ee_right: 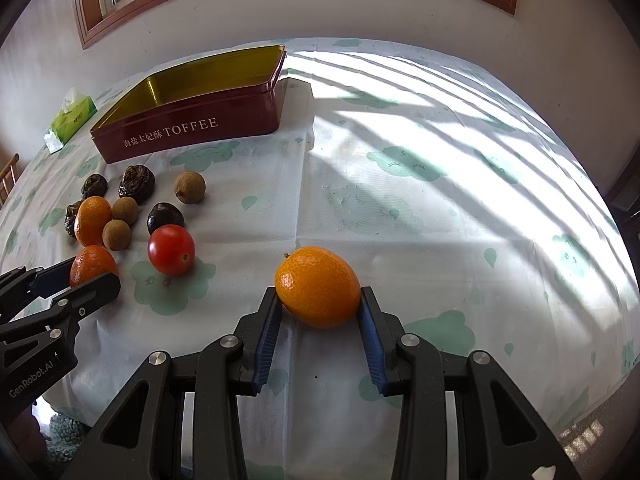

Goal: Organize fruits
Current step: 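Carry both held oranges up and over the red TOFFEE tin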

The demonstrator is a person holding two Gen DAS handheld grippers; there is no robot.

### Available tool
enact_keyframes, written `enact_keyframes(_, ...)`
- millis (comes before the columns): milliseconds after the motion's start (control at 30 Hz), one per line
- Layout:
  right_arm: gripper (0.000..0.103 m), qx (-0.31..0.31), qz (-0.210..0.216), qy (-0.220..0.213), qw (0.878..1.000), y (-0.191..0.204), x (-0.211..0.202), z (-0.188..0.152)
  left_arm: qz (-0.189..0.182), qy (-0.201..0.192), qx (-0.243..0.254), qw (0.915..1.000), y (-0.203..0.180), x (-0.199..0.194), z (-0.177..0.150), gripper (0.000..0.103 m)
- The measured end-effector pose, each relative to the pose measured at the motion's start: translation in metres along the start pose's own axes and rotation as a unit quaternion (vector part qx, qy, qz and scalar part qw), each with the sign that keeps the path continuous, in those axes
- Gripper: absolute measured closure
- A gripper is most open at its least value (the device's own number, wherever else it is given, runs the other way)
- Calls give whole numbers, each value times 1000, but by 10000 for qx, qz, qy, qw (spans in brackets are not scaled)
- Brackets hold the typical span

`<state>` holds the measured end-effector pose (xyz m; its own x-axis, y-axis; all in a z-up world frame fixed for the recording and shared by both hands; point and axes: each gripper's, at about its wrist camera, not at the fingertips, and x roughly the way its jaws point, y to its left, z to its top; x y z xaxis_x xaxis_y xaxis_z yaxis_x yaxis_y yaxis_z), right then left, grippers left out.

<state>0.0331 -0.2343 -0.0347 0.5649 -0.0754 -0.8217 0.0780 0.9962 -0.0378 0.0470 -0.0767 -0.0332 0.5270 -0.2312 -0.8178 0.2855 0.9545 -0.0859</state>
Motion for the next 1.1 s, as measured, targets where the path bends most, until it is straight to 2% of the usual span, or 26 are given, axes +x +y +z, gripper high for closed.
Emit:
enact_keyframes(500, 67, -16, -6, 14, 10000, 0, 0, 1, 129, -57, -78, 9999, 6, -7, -3, 62)
enact_keyframes(833, 68, 0, -4, 44, 10000, -1, -2, 3, 327, -347, 93, 9988, 3, -23, 1, 62)
enact_keyframes(1100, 68, 18, -3, -123, 9999, -3, -13, 22, 428, -655, 329, 9964, -1, -35, 16, 62)
